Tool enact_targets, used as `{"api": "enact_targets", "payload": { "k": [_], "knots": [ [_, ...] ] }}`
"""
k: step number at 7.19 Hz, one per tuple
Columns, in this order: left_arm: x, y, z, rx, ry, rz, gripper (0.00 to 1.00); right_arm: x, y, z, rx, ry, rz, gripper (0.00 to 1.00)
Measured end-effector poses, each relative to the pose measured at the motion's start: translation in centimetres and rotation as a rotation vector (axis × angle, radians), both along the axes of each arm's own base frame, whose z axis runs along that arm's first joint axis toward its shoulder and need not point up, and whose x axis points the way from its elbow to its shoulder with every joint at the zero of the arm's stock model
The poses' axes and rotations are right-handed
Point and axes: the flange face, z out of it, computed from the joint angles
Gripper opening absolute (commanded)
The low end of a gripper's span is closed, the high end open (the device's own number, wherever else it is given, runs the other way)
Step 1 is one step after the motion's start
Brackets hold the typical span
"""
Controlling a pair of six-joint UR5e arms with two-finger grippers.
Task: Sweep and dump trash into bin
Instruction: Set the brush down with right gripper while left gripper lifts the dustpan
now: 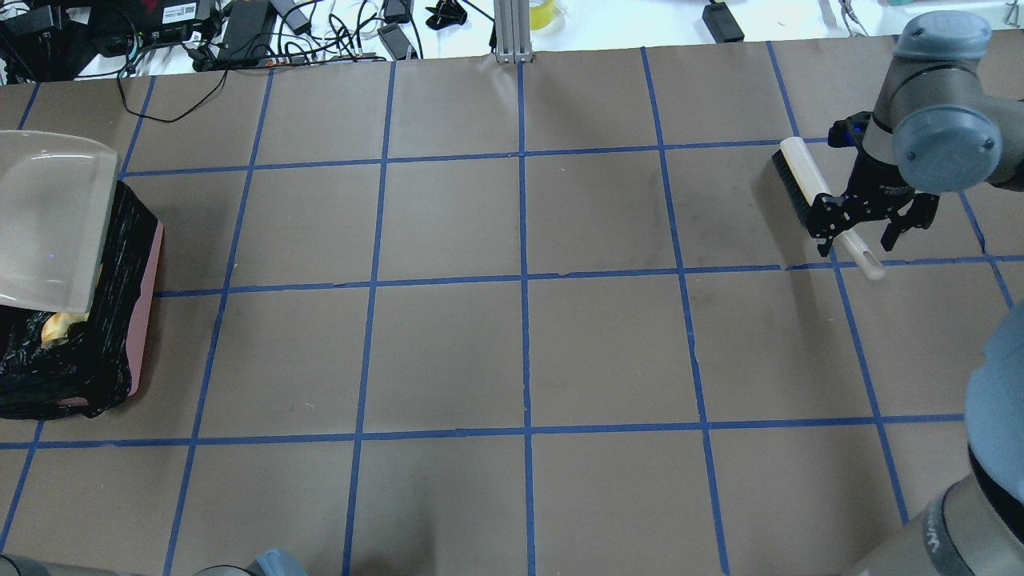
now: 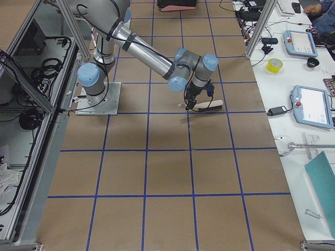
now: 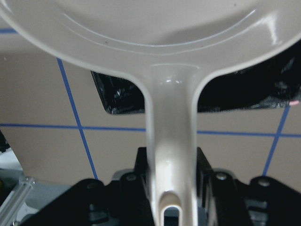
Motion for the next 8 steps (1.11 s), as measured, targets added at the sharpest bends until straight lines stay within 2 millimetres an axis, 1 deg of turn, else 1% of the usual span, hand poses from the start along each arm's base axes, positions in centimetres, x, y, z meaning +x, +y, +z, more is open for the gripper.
{"api": "enact_targets", "payload": {
  "k": [1, 2, 3, 4, 5, 6, 7, 8],
  "knots": [
    [-1.0, -0.3, -0.6, -0.009, 0.085, -0.016, 0.06, 0.7, 0.1, 2.9, -0.043, 0.005, 0.005, 1.0],
    [-1.9, -0.8, -1.6, -0.025, 0.175, -0.015, 0.06, 2.2, 0.5, 6.4, -0.089, 0.007, 0.022, 1.0],
    [-3.2, -1.5, -2.6, -0.04, 0.264, 0.004, 0.06, 4.5, 1.0, 9.8, -0.129, 0.003, 0.04, 1.0],
    [-5.4, -2.5, -3.3, -0.047, 0.323, 0.025, 0.06, 7.1, 1.4, 12.8, -0.148, -0.004, 0.039, 1.0],
    [-7.8, -3.8, -4.0, -0.043, 0.36, 0.042, 0.06, 10.4, 1.6, 15.4, -0.164, -0.006, 0.025, 1.0],
    [-9.3, -4.8, -5.2, -0.03, 0.386, 0.058, 0.06, 14.3, 2.3, 17.6, -0.185, -0.001, 0.016, 1.0],
    [-9.8, -5.6, -6.6, -0.016, 0.405, 0.07, 0.06, 17.2, 3.0, 18.7, -0.198, 0.002, 0.006, 1.0],
    [-10.2, -6.6, -8.0, -0.011, 0.438, 0.08, 0.06, 18.8, 3.6, 19.2, -0.2, 0.003, -0.01, 1.0]
  ]
}}
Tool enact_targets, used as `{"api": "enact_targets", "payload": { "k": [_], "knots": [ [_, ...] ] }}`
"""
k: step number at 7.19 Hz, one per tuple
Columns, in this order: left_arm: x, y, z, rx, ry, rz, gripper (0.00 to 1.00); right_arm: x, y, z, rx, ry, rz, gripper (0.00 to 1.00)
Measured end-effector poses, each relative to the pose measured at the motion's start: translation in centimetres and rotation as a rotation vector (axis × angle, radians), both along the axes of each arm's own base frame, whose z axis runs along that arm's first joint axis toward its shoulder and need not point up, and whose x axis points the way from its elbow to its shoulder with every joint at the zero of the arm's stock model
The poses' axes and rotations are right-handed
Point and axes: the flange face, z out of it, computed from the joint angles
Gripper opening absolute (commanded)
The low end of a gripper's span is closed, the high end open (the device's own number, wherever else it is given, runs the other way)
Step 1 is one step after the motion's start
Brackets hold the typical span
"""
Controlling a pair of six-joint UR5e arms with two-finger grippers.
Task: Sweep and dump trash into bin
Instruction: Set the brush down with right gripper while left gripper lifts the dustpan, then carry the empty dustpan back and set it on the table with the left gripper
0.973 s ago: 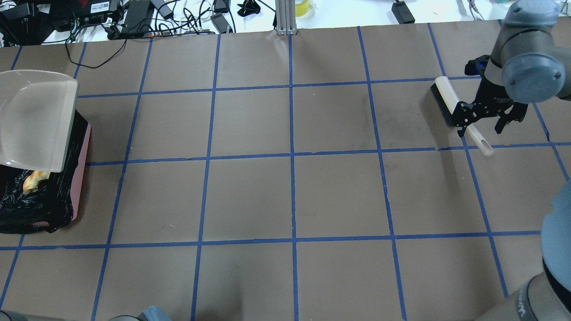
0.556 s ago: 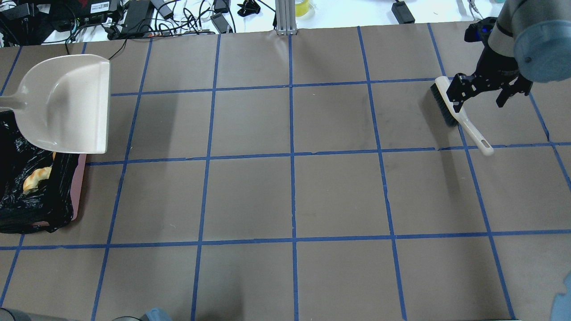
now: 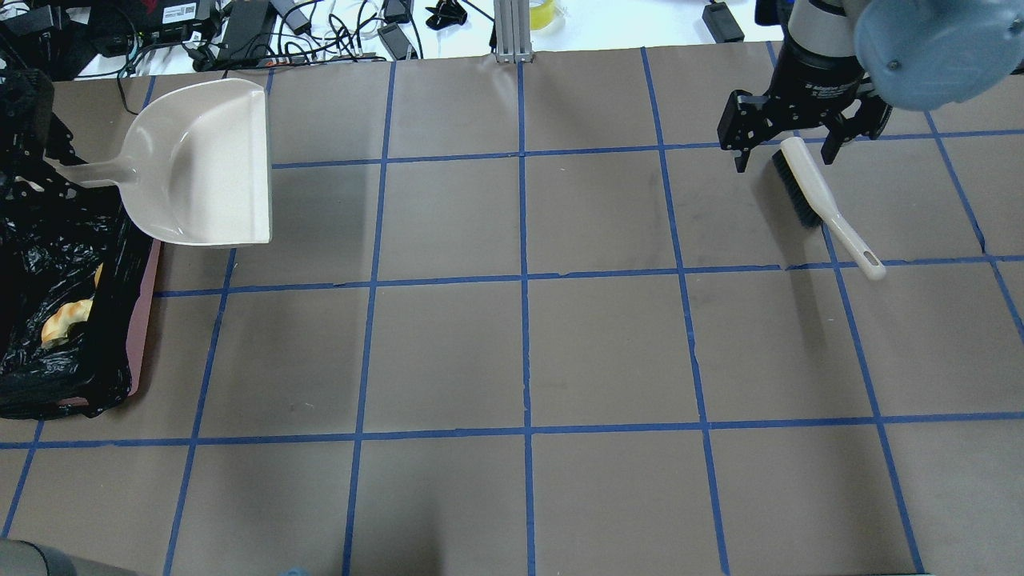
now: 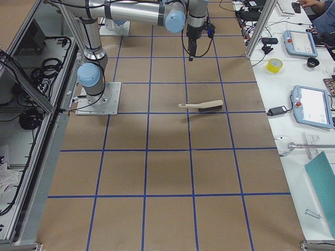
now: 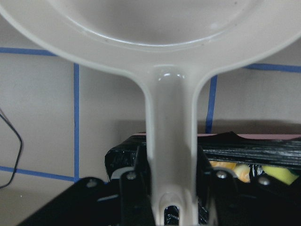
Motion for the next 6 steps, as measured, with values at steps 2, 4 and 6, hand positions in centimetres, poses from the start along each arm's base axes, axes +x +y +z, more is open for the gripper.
{"api": "enact_targets", "payload": {
  "k": [2, 4, 6],
  "knots": [
    [-2.0, -2.1, -2.7, 0.007, 0.058, -0.01, 0.06, 2.8, 1.9, 2.1, -0.029, -0.014, -0.021, 1.0],
    [-3.5, -3.3, -4.8, 0.037, 0.084, 0.0, 0.06, 6.1, 3.3, 3.5, -0.06, -0.045, -0.043, 1.0],
    [-6.4, -4.5, -5.9, 0.047, 0.089, 0.004, 0.06, 9.5, 4.4, 3.6, -0.081, -0.052, -0.096, 1.0]
  ]
}}
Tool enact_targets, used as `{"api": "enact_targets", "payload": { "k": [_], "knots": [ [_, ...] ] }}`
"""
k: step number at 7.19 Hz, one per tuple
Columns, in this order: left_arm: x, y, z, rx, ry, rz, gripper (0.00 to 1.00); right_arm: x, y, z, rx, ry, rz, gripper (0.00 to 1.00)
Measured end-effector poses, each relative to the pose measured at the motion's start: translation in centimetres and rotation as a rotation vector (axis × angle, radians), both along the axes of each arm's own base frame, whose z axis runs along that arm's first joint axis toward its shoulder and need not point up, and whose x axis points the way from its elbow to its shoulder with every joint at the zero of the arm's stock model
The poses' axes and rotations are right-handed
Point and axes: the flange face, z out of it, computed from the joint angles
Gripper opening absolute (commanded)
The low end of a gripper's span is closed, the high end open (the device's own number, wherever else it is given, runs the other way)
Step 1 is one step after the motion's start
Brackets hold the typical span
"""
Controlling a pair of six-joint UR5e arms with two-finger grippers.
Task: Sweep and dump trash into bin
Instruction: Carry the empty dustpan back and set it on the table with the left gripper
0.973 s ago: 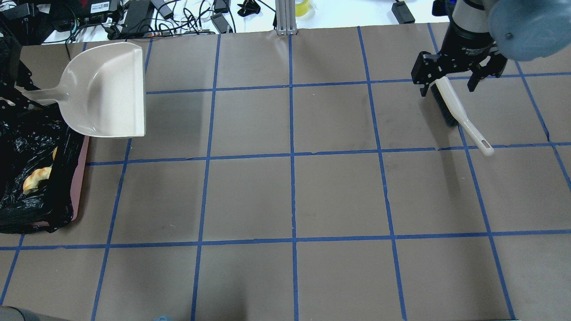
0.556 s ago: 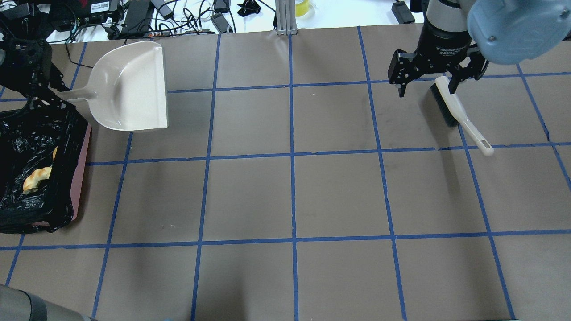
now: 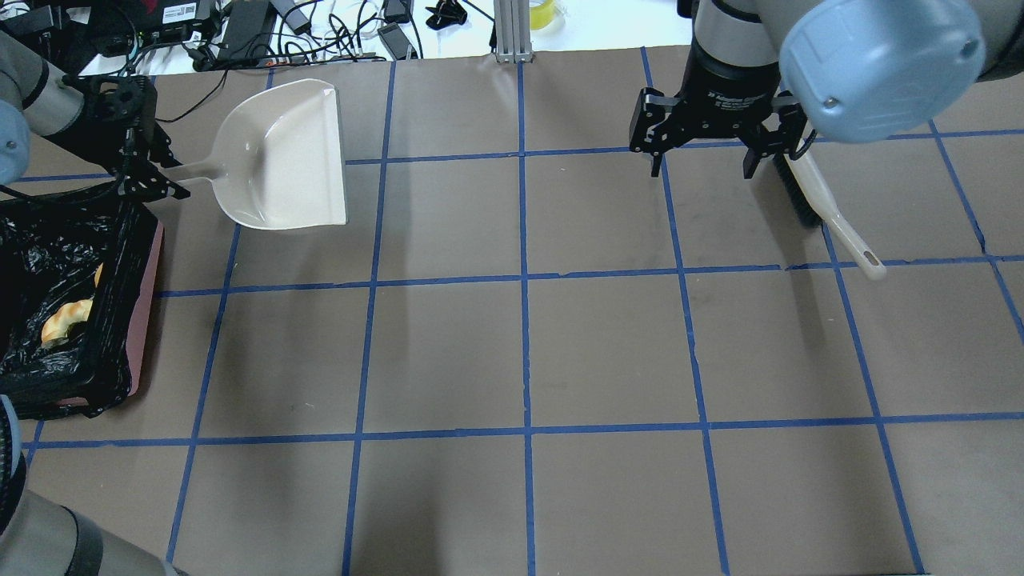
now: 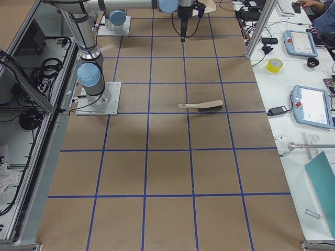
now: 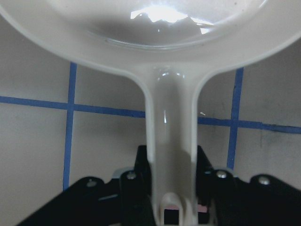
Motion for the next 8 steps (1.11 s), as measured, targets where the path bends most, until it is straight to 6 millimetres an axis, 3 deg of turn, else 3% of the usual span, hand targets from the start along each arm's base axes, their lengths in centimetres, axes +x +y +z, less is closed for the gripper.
{"api": "enact_targets", "payload": {
  "k": [2, 4, 7, 8],
  "knots": [
    [-1.4, -0.8, -0.9, -0.005, -0.009, -0.006, 0.06, 2.0, 0.4, -0.2, -0.021, -0.004, -0.013, 1.0],
    [-1.4, -1.6, -2.1, -0.018, -0.015, -0.007, 0.06, 2.6, 0.6, 0.1, -0.035, -0.008, -0.007, 1.0],
    [-1.7, -3.5, -2.8, -0.045, -0.023, -0.021, 0.06, 2.3, 0.9, 1.1, -0.043, -0.08, 0.141, 1.0],
    [-2.1, -4.0, -3.1, -0.045, -0.021, -0.029, 0.06, 1.0, 0.6, 1.7, -0.053, -0.094, 0.173, 1.0]
  ]
}}
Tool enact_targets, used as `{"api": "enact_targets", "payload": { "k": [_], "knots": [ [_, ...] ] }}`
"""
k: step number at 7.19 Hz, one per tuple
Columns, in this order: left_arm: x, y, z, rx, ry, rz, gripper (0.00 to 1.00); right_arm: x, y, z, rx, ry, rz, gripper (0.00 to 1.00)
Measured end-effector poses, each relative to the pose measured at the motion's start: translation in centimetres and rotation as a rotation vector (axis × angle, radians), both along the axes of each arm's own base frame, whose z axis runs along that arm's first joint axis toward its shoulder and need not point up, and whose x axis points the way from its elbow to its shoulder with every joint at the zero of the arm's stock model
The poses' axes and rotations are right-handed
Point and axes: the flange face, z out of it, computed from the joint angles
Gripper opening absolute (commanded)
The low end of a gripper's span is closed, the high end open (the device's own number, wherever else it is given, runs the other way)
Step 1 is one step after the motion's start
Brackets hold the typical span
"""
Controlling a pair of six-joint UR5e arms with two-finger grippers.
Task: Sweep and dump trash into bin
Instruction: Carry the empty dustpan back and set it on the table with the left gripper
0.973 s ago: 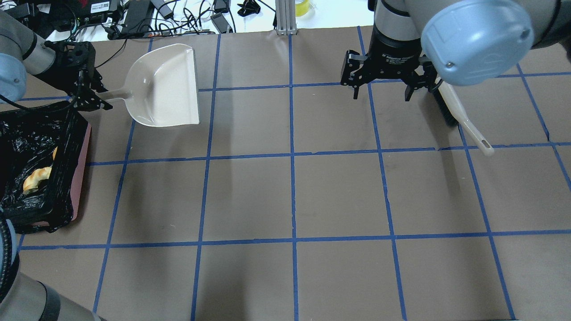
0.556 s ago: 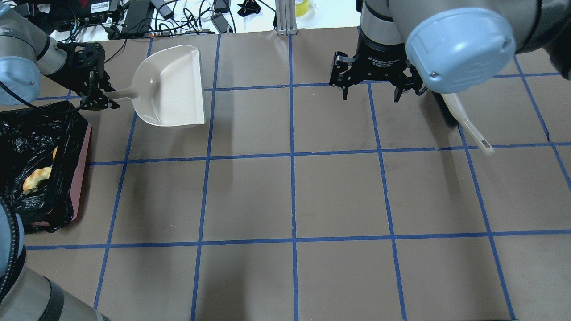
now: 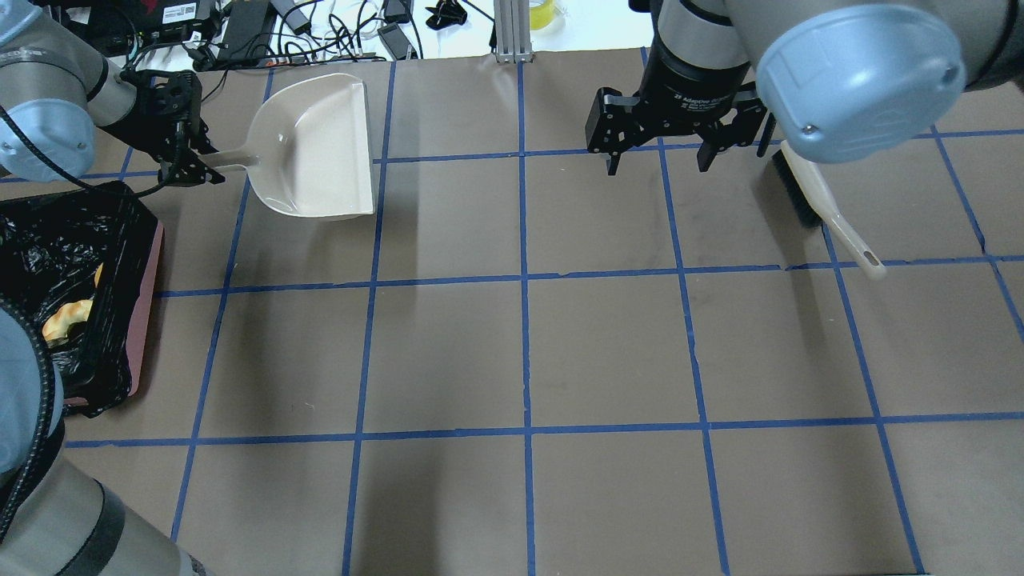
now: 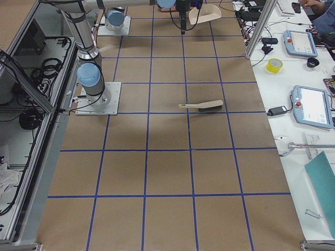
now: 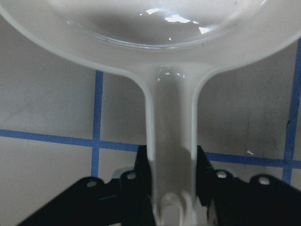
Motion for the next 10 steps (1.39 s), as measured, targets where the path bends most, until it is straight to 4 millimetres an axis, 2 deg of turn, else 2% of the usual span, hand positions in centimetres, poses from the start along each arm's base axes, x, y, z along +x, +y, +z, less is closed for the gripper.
{"api": "enact_targets", "payload": {
  "k": [2, 3, 8, 10],
  "knots": [
    [-0.3, -0.8, -0.4, -0.003, 0.003, -0.006, 0.06, -3.7, -0.7, 1.0, -0.019, -0.004, 0.0, 1.0],
    [-0.4, -1.2, -0.8, -0.002, 0.004, -0.009, 0.06, -4.4, -0.8, 1.1, -0.019, -0.003, -0.005, 1.0],
    [-0.8, -3.0, -2.4, -0.016, 0.0, -0.023, 0.06, -4.6, -0.7, 0.9, -0.01, -0.003, -0.006, 1.0],
    [-2.5, -4.0, -3.3, -0.015, -0.008, -0.044, 0.06, -4.6, -0.6, 0.9, -0.01, -0.003, -0.005, 1.0]
  ]
}}
